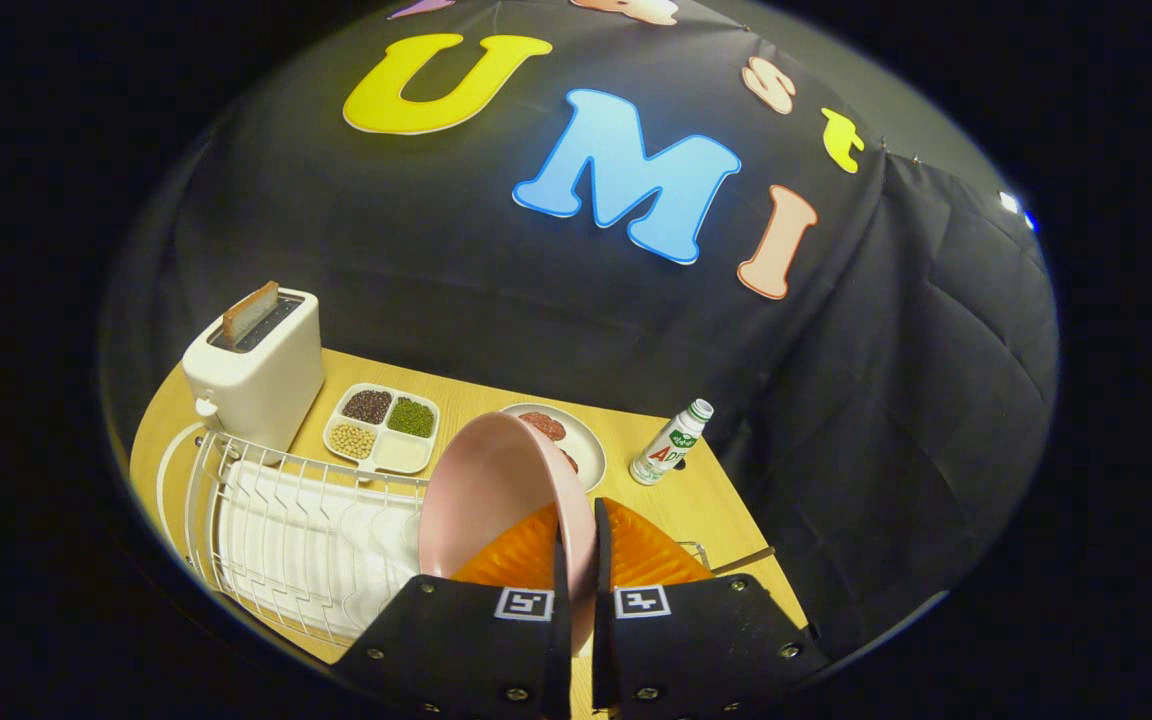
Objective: Take the plate from the dish rack, then take the spoon from the basket and place it into the plate.
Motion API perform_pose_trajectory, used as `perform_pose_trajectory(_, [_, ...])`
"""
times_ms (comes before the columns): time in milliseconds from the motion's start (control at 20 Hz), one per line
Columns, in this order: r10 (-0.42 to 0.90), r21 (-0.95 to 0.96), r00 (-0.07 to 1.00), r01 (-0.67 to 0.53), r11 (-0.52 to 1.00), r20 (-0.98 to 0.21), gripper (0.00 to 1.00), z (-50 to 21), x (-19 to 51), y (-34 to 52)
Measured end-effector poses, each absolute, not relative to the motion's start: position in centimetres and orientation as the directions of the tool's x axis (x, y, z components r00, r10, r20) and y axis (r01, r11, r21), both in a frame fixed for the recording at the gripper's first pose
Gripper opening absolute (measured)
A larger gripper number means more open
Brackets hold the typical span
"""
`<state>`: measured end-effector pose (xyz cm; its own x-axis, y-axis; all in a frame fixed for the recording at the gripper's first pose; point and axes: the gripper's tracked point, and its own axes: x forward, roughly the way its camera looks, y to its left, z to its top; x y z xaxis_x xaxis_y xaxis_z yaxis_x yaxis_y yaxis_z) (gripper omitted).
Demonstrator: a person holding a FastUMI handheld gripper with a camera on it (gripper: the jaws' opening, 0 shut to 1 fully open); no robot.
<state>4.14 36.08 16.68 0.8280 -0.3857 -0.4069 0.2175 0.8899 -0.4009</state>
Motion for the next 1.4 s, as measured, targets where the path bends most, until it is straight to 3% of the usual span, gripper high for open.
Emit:
perform_pose_trajectory(750, [-0.156, -0.118, 0.853, 0.112, 0.987, -0.498, 0.08, 18.4, -5.1, 25.2])
perform_pose_trajectory(1150, [0.074, 0.043, 0.816, -0.060, 0.997, -0.573, 0.08, 12.2, -10.1, 22.1])
perform_pose_trajectory(1400, [0.207, 0.200, 0.758, -0.103, 0.974, -0.619, 0.08, 7.6, -12.3, 21.0])
